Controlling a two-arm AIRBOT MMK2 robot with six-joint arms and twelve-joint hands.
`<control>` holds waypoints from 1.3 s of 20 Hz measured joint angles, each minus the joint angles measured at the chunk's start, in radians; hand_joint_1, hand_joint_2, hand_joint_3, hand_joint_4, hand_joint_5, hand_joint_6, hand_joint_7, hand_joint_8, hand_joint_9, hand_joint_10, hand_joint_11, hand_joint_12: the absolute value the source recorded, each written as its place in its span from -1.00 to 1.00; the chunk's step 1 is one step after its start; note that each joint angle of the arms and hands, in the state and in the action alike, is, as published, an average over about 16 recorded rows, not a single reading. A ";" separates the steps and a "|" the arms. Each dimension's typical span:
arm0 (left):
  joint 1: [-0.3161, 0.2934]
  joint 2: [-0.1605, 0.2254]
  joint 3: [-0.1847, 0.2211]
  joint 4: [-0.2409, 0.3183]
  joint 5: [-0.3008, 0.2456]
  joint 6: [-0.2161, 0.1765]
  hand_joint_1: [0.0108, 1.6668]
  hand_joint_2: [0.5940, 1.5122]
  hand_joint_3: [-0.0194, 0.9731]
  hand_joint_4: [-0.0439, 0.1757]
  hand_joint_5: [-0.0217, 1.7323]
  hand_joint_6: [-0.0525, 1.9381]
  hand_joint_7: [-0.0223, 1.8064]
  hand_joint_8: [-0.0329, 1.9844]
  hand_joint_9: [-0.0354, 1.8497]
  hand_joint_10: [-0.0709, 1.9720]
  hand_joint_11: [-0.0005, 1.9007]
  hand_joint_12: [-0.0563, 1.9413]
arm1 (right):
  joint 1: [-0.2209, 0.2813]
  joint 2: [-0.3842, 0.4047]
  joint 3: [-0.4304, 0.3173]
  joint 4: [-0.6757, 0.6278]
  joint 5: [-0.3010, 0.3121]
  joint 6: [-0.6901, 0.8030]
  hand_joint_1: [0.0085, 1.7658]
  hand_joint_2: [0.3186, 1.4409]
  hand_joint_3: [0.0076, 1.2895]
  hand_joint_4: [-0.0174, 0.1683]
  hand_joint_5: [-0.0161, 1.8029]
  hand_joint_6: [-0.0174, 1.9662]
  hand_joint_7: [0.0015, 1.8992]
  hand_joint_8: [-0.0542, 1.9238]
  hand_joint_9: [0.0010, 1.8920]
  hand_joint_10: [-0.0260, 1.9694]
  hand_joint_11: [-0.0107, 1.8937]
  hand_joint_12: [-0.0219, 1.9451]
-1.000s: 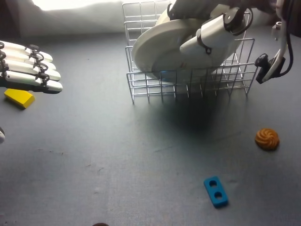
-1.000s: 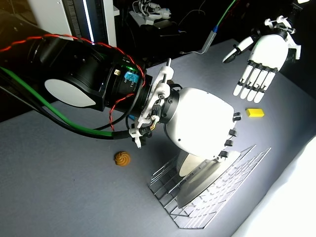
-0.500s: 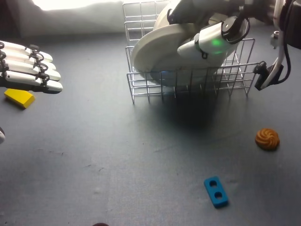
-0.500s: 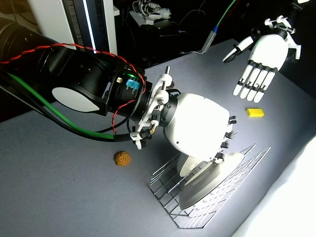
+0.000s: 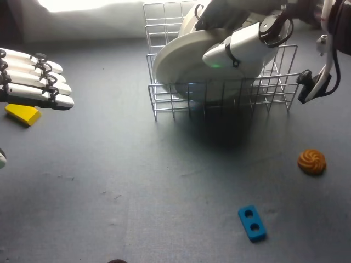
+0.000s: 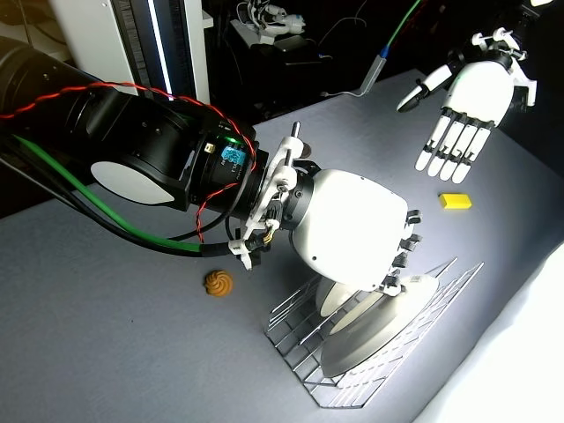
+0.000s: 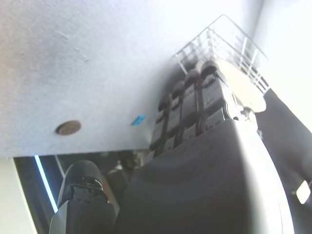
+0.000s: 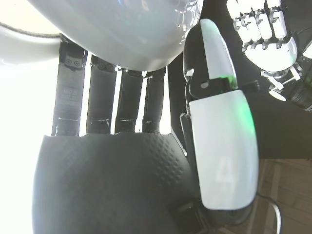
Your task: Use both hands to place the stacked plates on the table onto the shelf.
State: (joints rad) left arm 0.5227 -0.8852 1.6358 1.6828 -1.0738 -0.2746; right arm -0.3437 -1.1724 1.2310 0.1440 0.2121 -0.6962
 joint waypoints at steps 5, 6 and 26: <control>-0.009 0.007 -0.018 -0.002 -0.013 0.000 -0.99 0.07 -0.92 -0.60 -0.95 -0.93 -0.94 -0.95 -0.93 -0.92 -0.98 -0.96 | 0.029 0.043 -0.029 -0.005 -0.008 -0.020 0.13 0.35 -1.00 -0.84 0.01 -0.92 0.08 -0.92 0.12 -0.91 -0.28 0.07; -0.012 0.009 -0.023 -0.003 -0.016 0.000 -0.99 0.07 -0.92 -0.60 -0.95 -0.93 -0.94 -0.95 -0.93 -0.92 -0.98 -0.96 | 0.036 0.057 -0.040 -0.007 -0.010 -0.028 0.12 0.35 -1.00 -0.84 0.00 -0.92 0.07 -0.92 0.11 -0.92 -0.30 0.07; -0.061 0.053 -0.120 -0.002 -0.048 -0.032 -0.99 0.06 -0.92 -0.62 -0.95 -0.93 -0.94 -0.95 -0.93 -0.92 -0.98 -0.96 | -0.013 0.594 -0.383 0.045 0.075 -0.209 0.13 0.34 -1.00 -0.84 -0.09 -0.95 -0.06 -0.92 0.03 -0.96 -0.39 0.09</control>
State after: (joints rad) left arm 0.4621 -0.8324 1.5155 1.6810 -1.1218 -0.3069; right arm -0.3568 -0.5785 0.8479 0.1891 0.2871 -0.9053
